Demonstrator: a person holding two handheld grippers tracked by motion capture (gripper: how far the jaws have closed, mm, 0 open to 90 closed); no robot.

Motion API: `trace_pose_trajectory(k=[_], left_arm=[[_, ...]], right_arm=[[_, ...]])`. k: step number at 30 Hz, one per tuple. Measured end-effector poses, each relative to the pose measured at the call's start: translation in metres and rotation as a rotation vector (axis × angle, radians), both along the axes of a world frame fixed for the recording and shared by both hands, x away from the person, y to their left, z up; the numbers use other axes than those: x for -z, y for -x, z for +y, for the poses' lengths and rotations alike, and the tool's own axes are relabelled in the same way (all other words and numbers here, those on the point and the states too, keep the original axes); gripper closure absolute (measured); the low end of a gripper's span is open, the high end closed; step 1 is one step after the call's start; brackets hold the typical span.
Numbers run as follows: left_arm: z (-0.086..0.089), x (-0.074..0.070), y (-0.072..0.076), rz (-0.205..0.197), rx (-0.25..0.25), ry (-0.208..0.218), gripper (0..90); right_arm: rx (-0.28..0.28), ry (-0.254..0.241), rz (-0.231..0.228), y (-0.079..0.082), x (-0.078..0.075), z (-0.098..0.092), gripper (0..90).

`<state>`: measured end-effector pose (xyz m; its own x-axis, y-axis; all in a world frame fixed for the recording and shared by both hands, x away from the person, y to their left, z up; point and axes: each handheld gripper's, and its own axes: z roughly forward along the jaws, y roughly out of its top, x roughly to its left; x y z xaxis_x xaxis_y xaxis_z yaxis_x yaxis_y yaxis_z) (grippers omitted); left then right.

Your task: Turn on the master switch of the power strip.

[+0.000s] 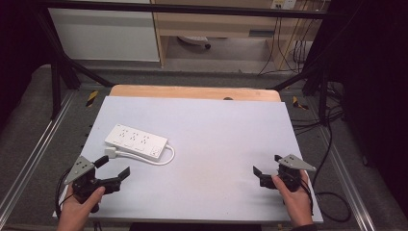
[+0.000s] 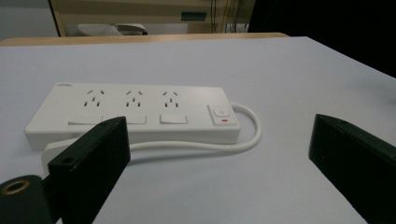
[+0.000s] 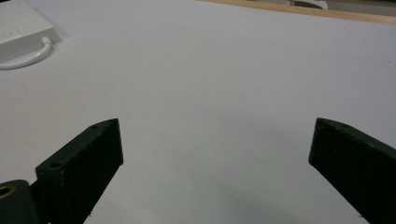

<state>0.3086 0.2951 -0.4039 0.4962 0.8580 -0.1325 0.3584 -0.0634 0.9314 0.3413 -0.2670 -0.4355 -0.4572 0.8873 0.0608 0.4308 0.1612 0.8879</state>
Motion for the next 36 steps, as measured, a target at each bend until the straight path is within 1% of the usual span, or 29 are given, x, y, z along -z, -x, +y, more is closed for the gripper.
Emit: trace_pose_trajectory(k=[5, 7, 9, 11, 15, 16, 17, 20, 23, 30, 31, 33, 36], left_arm=[[-0.004, -0.006, -0.005, -0.013, -0.002, -0.007, 5.7], [-0.008, -0.009, -0.009, -0.011, -0.006, 0.003, 6.0], [-0.010, -0.010, -0.010, -0.014, -0.004, 0.002, 6.3], [-0.017, -0.014, -0.014, -0.020, 0.006, 0.004, 6.3], [-0.023, -0.019, -0.019, -0.024, 0.014, 0.004, 6.3], [-0.026, -0.021, -0.022, -0.028, 0.020, -0.004, 6.1], [-0.027, -0.021, -0.023, -0.031, 0.024, -0.011, 6.1], [-0.029, -0.022, -0.025, -0.027, 0.022, -0.007, 6.1], [-0.029, -0.026, -0.029, -0.033, 0.023, -0.009, 6.1], [-0.031, -0.035, -0.041, -0.061, 0.015, 0.007, 6.6], [-0.031, -0.036, -0.042, -0.063, 0.017, 0.006, 6.6], [-0.032, -0.038, -0.044, -0.077, 0.030, 0.018, 6.5], [-0.035, -0.040, -0.047, -0.084, 0.032, 0.022, 6.4]], right_arm=[[-0.005, 0.003, -0.005, 0.000, 0.000, -0.001, 4.8], [-0.009, 0.004, -0.003, 0.000, 0.000, -0.001, 5.1], [-0.009, 0.004, -0.003, 0.000, -0.001, -0.001, 5.2], [-0.007, 0.001, -0.006, 0.000, -0.001, -0.002, 5.4], [-0.006, -0.004, -0.010, 0.000, -0.002, -0.003, 5.9], [-0.005, -0.003, -0.014, 0.000, -0.002, -0.003, 5.9], [-0.003, -0.004, -0.016, 0.001, -0.002, -0.004, 5.9], [0.000, -0.015, -0.012, 0.001, -0.002, -0.005, 5.3], [0.003, -0.019, -0.011, 0.000, -0.002, -0.006, 5.1], [0.011, -0.025, -0.016, 0.001, -0.002, -0.005, 5.1], [0.012, -0.025, -0.018, 0.001, -0.002, -0.005, 5.0], [0.011, -0.024, -0.015, 0.001, -0.002, -0.005, 4.0], [0.013, -0.016, -0.012, 0.001, -0.002, -0.004, 3.6]])
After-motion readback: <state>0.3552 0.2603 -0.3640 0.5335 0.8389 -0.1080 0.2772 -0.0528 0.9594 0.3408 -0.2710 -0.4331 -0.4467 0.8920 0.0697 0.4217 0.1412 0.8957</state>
